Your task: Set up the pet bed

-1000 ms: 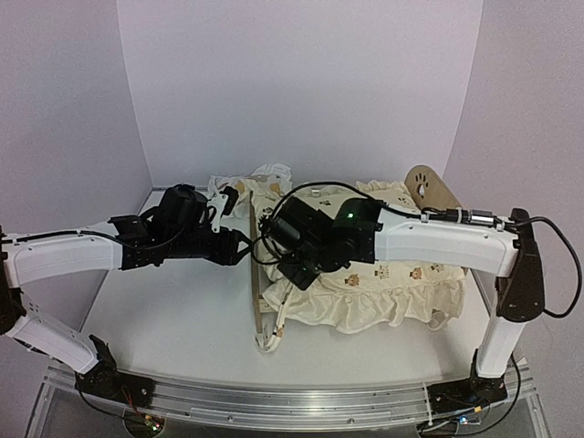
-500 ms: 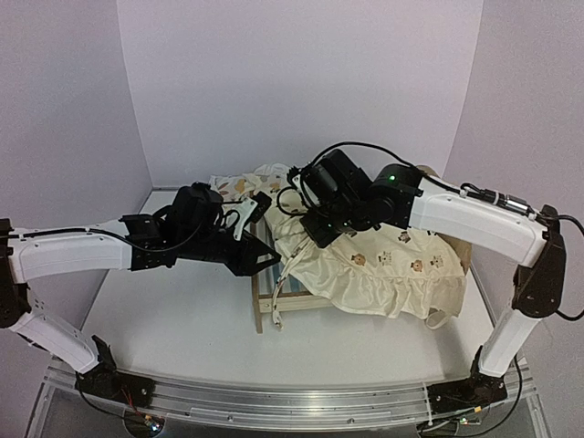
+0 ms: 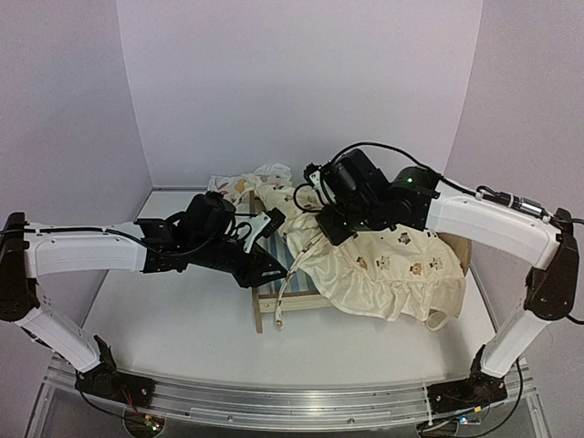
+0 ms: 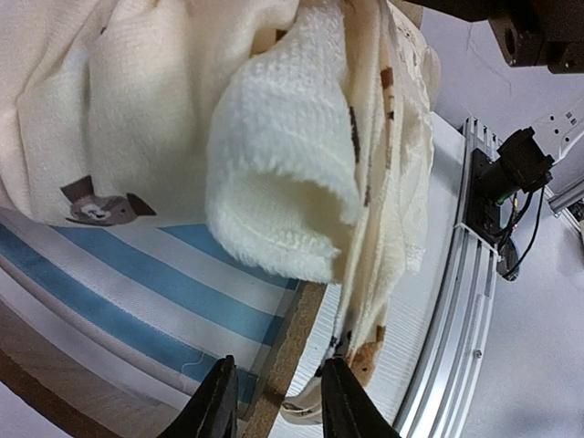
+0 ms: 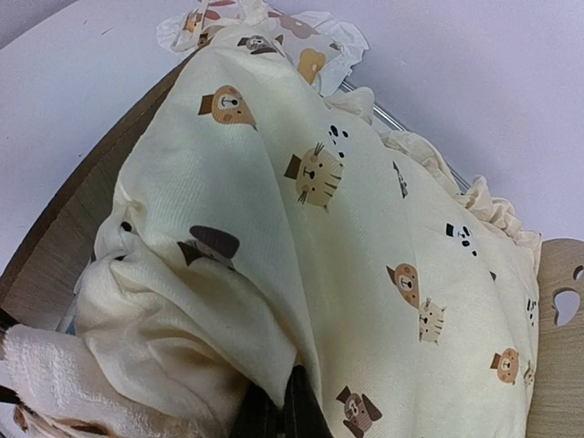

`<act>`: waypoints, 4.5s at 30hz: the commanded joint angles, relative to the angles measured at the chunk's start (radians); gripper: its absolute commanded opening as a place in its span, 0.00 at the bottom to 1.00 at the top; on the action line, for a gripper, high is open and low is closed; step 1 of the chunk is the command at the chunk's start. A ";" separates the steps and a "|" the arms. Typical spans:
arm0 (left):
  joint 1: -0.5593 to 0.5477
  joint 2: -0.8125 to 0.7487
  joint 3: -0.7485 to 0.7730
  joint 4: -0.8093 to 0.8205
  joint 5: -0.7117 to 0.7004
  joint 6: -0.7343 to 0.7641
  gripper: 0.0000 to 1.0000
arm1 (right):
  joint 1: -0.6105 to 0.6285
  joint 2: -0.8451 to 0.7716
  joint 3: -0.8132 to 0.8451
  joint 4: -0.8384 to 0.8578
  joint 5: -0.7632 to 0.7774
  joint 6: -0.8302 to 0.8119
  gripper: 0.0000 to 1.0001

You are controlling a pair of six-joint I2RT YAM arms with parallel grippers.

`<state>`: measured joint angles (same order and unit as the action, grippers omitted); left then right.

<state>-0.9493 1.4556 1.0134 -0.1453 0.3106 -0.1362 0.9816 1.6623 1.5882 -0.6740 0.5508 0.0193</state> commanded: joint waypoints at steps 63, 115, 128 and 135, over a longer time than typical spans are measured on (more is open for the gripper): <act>-0.204 0.070 0.314 -0.279 -0.439 -0.150 0.00 | -0.046 -0.074 -0.052 0.031 -0.019 0.038 0.05; -0.204 0.025 0.340 -0.320 -0.504 -0.150 0.02 | -0.045 -0.078 -0.064 0.030 -0.065 0.049 0.09; -0.204 0.049 0.375 -0.377 -0.873 -0.196 0.00 | -0.045 -0.064 -0.065 0.029 -0.115 0.048 0.09; -0.202 0.049 0.383 -0.359 -0.939 -0.167 0.00 | -0.045 -0.047 -0.054 0.029 -0.123 0.047 0.09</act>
<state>-1.1521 1.5105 1.3541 -0.5213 -0.5456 -0.3160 0.9493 1.5984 1.5181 -0.6437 0.4181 0.0566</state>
